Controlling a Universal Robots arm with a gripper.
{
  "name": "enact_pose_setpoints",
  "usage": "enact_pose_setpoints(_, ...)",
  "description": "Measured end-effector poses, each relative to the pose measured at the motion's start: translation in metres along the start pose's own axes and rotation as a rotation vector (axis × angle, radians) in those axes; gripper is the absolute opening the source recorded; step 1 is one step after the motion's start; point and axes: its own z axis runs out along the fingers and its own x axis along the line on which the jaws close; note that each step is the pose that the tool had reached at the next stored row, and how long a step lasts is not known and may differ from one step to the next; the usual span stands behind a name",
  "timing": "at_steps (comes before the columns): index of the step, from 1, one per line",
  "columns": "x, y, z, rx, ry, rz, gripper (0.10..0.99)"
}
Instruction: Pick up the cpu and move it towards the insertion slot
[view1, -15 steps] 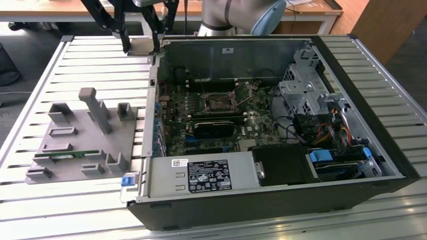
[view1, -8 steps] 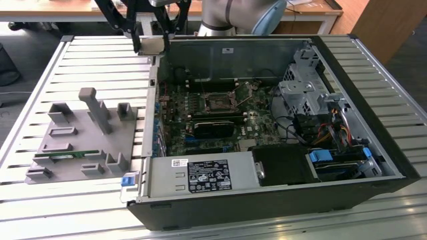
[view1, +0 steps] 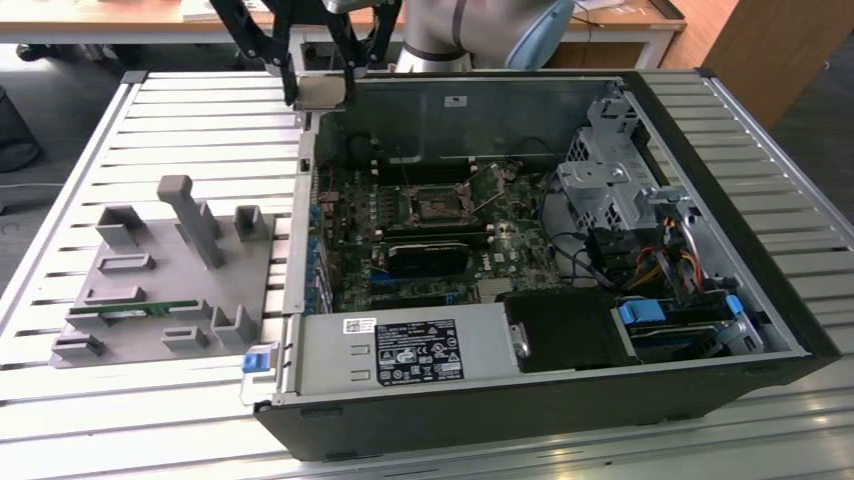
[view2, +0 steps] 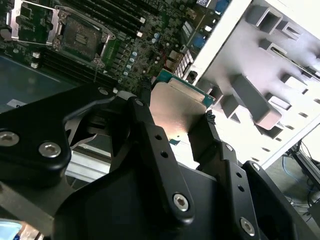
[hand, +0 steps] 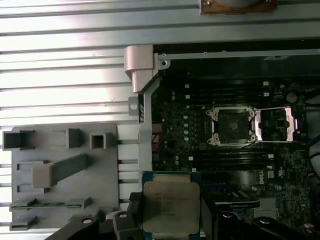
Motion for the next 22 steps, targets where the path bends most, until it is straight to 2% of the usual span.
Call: enact_pose_setpoints(22,-0.0309,0.0018,-0.0004,0.0,-0.0003,0.006,0.545)
